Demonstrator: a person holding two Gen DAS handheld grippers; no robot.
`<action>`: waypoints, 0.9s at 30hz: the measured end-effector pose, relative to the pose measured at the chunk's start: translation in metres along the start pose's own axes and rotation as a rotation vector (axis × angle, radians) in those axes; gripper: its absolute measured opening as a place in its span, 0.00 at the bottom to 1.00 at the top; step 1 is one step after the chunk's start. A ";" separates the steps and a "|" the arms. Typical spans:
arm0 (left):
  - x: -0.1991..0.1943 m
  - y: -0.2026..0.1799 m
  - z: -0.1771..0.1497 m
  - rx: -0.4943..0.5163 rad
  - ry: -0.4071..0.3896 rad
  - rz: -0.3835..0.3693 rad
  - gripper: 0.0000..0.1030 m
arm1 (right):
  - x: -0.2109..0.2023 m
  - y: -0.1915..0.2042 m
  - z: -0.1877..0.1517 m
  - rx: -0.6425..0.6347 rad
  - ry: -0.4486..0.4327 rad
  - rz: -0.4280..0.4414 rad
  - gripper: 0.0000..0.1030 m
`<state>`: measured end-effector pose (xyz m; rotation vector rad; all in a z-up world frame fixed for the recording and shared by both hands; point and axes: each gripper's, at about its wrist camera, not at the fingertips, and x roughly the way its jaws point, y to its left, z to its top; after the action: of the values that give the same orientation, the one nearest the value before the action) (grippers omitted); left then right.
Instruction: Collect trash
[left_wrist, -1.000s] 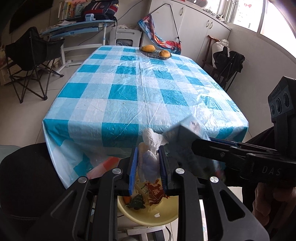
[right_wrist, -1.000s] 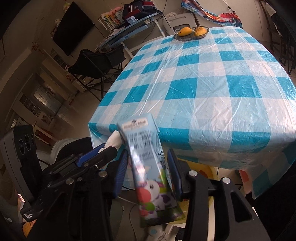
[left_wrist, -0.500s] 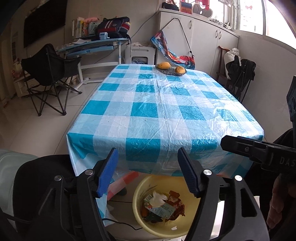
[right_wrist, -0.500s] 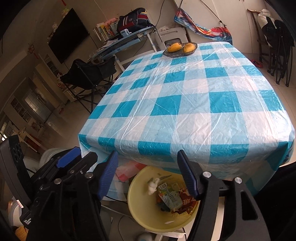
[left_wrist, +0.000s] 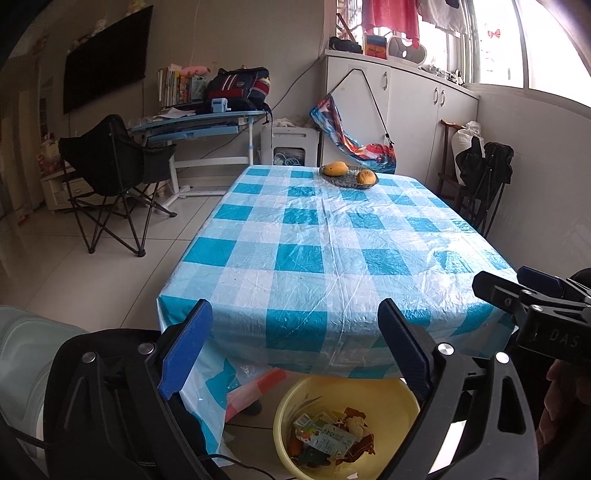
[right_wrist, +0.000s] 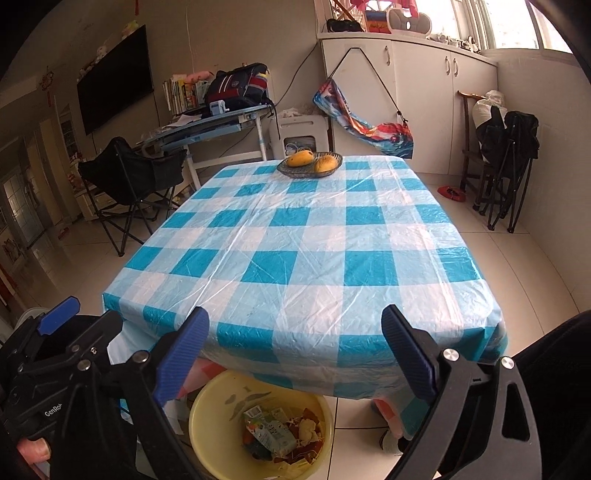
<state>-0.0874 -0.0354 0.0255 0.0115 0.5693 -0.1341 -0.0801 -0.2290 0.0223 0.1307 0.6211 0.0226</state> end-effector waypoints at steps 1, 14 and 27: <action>-0.002 -0.001 0.001 0.002 -0.007 0.000 0.86 | -0.003 0.000 -0.001 -0.002 -0.007 -0.008 0.90; 0.001 -0.002 -0.002 0.032 -0.004 0.033 0.88 | 0.008 0.015 -0.011 -0.076 0.010 -0.014 0.91; 0.000 0.000 -0.002 0.022 -0.010 0.040 0.90 | 0.011 0.014 -0.013 -0.074 0.022 -0.029 0.92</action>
<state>-0.0882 -0.0351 0.0237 0.0431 0.5568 -0.1017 -0.0788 -0.2128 0.0072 0.0495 0.6435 0.0192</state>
